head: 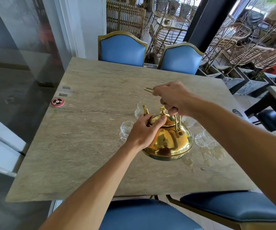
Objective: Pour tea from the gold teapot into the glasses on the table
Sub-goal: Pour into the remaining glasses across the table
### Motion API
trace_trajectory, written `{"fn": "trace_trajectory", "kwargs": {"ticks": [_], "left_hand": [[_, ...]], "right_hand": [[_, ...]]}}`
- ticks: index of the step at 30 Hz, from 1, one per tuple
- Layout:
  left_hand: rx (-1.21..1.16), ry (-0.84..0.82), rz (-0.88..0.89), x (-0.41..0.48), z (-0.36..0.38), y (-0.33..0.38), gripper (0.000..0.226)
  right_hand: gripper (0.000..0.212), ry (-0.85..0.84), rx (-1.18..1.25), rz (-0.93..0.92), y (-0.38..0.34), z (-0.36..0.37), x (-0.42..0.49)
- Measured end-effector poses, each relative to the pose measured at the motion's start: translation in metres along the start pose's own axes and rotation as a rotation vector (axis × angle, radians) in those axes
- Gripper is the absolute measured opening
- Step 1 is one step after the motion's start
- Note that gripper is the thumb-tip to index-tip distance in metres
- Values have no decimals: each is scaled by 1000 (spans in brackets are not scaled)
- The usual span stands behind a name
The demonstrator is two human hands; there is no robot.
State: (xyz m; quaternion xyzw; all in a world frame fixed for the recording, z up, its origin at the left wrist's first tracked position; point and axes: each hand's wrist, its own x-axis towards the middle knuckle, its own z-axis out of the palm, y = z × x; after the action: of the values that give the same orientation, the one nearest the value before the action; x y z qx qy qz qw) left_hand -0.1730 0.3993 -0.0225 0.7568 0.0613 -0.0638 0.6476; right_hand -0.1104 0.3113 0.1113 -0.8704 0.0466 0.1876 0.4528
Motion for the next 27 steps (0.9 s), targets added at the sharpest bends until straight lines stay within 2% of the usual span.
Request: {"fn": "trace_trajectory", "kwargs": {"ticks": [7,12,16,19,24,27], "left_hand": [[-25,-30,-4,40,16,15,40],[-82,-29,-42,62,28,12,50],[-126,-1,-79,79,36,2,80],[-133,1,-96,89,38,-1,90],[-187,-12,-112,99,37,-2,78],[-211,-10,-136,104,36,-4,71]], "right_hand": [[24,43,-2,-9,-7,-27,28],[36,12,-69,28,-9,-34,59],[34,-21,-115,64,-9,-34,80],[29,-28,-161,88,-10,-33,96],[10,-73,-228,100,-11,-29,119],[8,-99,-261,105,-13,-27,128]]}}
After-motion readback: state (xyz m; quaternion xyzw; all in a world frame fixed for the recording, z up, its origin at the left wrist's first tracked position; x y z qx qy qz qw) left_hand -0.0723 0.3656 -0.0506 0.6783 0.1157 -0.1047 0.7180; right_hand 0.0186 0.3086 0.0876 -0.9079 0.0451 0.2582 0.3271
